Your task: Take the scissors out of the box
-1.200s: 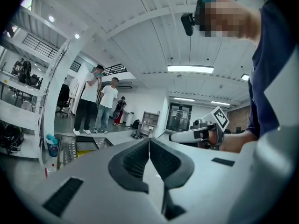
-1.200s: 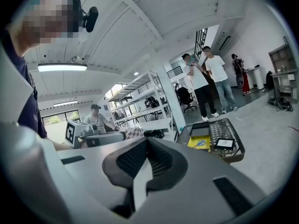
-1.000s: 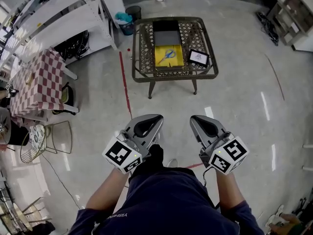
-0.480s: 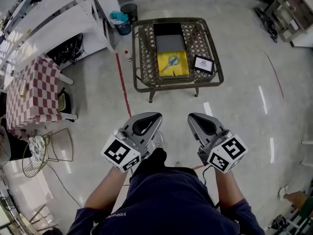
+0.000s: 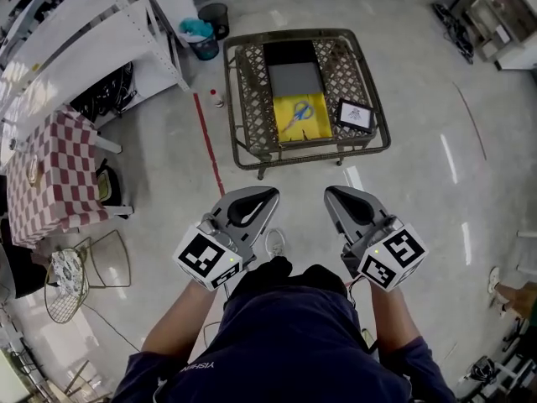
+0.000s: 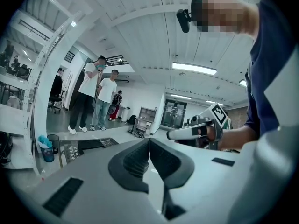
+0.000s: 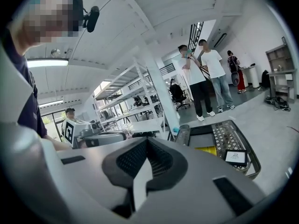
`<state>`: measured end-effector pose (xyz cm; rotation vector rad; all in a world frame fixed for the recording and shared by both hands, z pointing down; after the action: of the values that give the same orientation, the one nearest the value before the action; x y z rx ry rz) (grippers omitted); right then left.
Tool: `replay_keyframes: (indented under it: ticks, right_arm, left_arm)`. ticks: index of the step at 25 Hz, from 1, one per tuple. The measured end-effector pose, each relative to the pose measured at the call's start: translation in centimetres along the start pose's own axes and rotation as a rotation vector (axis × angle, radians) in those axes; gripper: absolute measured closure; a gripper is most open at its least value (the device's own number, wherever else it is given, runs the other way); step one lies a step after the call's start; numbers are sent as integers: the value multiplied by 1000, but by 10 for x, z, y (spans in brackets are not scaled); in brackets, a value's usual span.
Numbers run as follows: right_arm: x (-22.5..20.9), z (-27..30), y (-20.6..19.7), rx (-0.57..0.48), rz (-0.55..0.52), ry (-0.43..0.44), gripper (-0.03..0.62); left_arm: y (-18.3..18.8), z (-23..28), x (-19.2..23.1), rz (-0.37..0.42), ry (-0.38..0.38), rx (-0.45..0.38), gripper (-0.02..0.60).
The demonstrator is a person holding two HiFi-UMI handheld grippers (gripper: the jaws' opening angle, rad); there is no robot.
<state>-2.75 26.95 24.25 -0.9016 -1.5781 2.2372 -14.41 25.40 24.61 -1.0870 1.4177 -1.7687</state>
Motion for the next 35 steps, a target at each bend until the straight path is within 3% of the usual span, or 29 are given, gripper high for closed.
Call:
replay_keyframes:
  ticks: [17, 35]
  right_arm:
    - [-52, 45, 19, 12, 17, -9, 580]
    - [-176, 108, 41, 103, 27, 101, 580]
  left_arm:
    - [-1, 45, 57, -18, 3, 40, 557]
    - [-37, 158, 143, -24, 117, 140, 555]
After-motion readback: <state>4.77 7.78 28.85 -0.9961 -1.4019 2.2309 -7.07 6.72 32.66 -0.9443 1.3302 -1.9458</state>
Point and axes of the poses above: the fingertips, and each gripper's own axes: z forward along the fingers, x to its left, y out of its top, the point moved 2 cm from there along -z, backward along the fingers, and after that the axes turned 2 degrees about -x, right-handed, at the moved point
